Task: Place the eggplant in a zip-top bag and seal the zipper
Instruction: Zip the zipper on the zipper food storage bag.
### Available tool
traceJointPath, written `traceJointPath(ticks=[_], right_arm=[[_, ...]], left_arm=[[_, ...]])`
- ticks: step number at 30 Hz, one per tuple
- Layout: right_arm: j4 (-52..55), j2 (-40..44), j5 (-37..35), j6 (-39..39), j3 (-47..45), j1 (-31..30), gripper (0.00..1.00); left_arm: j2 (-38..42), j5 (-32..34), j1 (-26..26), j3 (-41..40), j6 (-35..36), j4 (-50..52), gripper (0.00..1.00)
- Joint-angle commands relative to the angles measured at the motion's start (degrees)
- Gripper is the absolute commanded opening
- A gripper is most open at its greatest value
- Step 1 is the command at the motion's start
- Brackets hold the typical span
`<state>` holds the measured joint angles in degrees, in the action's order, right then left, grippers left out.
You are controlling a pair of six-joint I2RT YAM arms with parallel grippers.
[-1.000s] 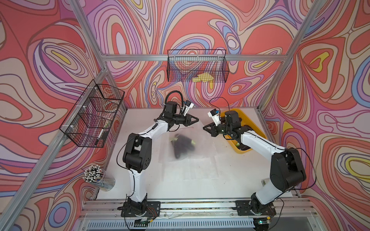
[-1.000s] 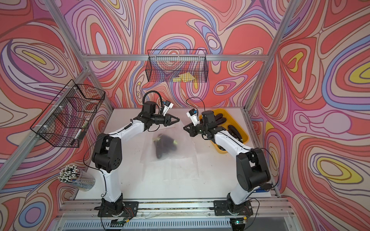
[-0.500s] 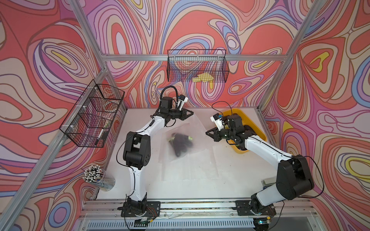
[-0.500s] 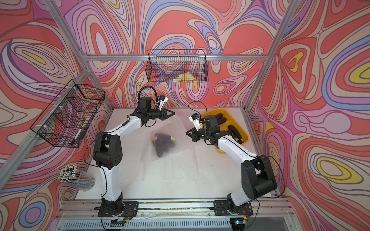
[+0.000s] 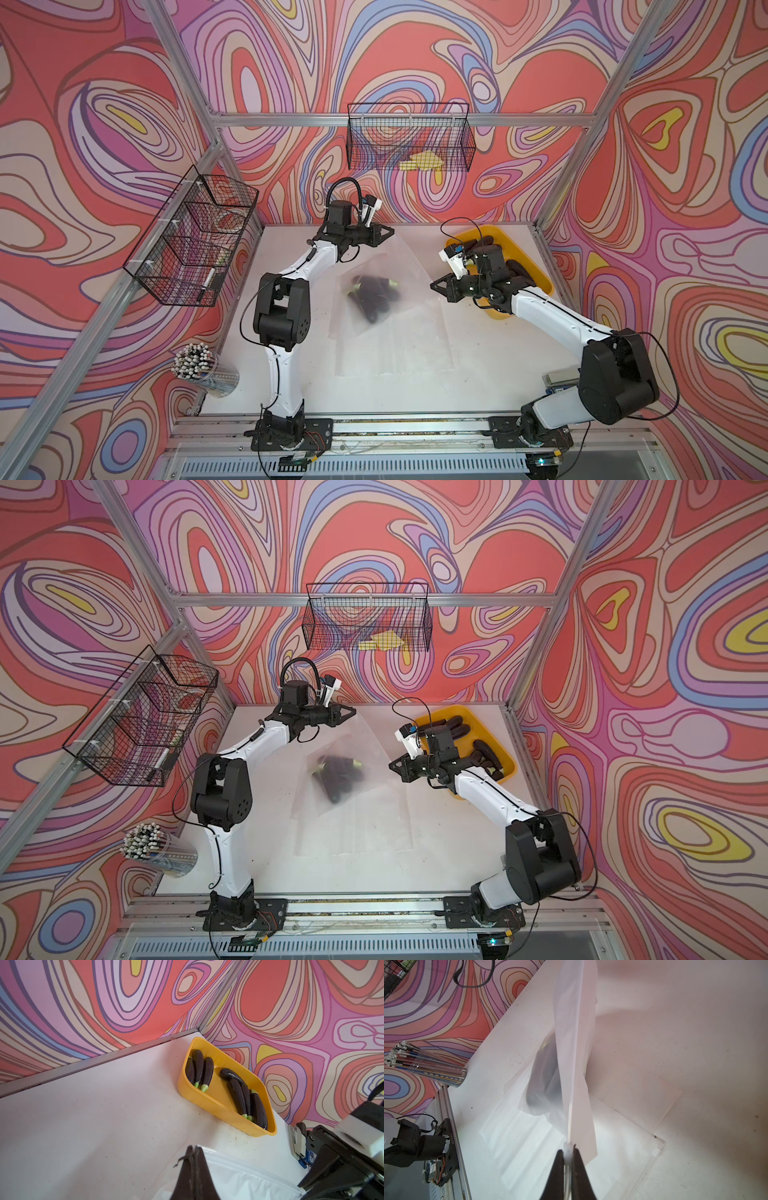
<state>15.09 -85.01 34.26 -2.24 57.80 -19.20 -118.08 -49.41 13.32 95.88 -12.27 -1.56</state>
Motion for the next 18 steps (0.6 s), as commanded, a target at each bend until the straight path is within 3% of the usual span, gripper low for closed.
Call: traceJointPath(ticks=[1, 10, 13, 16, 18], right_arm=[[7.1, 1.1, 0.1, -0.1, -1.9, -0.2, 0.05], [3.2, 0.4, -0.1, -2.2, -1.4, -0.2, 0.08], [-4.5, 0.4, -0.5, -7.8, -0.2, -0.2, 0.37], [-13.3, 0.7, -5.7, -14.0, 1.9, -0.2, 0.53], [-15.7, 0.7, -9.7, -16.2, 4.4, 0.0, 0.57]], left_arm=[[0.0, 5.7, -3.0, 0.2, -0.4, -5.7, 0.00], [-0.4, 2.8, -2.9, 0.2, -1.3, -5.8, 0.00], [-0.5, 0.9, -2.6, -0.3, -2.5, -6.6, 0.00], [-1.2, 1.6, -2.7, -0.5, -4.1, -7.1, 0.00], [-2.1, 3.6, -2.9, 0.1, -4.5, -6.1, 0.00]])
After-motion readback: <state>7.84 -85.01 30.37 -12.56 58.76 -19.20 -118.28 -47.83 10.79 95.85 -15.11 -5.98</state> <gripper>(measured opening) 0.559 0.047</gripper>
